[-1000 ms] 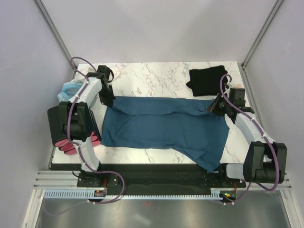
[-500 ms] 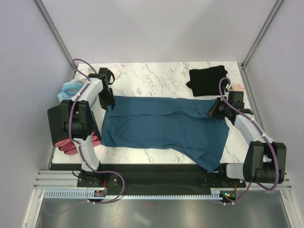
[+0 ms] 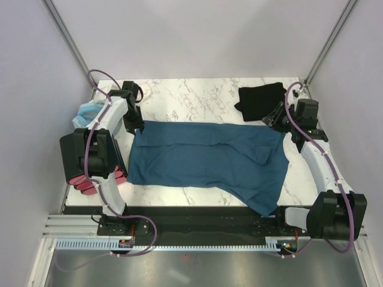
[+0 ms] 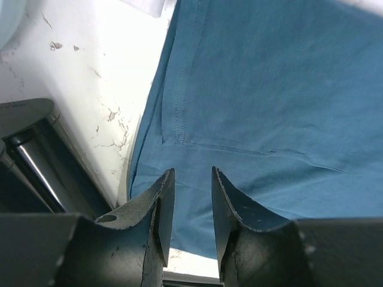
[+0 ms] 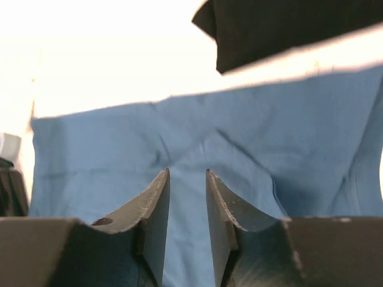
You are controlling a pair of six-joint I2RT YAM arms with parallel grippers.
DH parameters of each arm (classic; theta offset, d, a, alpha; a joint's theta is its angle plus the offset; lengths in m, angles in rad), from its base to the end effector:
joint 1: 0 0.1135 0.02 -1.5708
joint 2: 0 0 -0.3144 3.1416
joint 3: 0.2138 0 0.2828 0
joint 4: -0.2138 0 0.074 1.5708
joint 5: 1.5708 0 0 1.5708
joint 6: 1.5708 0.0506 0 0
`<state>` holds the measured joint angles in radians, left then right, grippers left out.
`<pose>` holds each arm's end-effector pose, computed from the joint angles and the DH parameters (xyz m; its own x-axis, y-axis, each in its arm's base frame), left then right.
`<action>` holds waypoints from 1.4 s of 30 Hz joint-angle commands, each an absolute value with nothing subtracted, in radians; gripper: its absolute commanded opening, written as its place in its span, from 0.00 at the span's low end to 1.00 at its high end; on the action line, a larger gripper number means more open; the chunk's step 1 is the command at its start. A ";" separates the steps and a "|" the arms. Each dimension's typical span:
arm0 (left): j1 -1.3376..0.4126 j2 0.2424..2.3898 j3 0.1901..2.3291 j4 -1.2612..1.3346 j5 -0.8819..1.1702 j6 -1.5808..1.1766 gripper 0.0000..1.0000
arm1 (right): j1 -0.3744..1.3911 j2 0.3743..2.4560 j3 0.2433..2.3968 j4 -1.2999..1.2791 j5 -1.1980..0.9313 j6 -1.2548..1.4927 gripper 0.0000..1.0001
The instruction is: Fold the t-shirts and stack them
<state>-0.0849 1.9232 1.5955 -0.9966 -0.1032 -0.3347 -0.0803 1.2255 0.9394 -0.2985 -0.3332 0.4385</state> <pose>0.4387 -0.0321 0.2559 -0.9321 -0.2486 -0.2633 -0.2614 0.9651 0.0142 0.2976 -0.0073 0.3217 -0.5813 0.4493 -0.6784 0.0560 0.8538 0.5175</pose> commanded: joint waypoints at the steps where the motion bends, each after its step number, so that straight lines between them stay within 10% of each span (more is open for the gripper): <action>1: -0.083 1.871 1.643 -0.983 -0.097 -0.353 0.38 | -0.075 1.369 0.971 -0.245 -0.316 0.431 0.35; 42: -0.109 1.894 1.626 -0.977 -0.067 -0.333 0.33 | -0.075 1.430 0.873 -0.439 -0.118 0.345 0.50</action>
<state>-0.1055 1.9137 1.6112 -0.9928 -0.0753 -0.3344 -0.0757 1.4475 0.8856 -0.4274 -0.1436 0.3607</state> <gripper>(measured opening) 0.337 0.502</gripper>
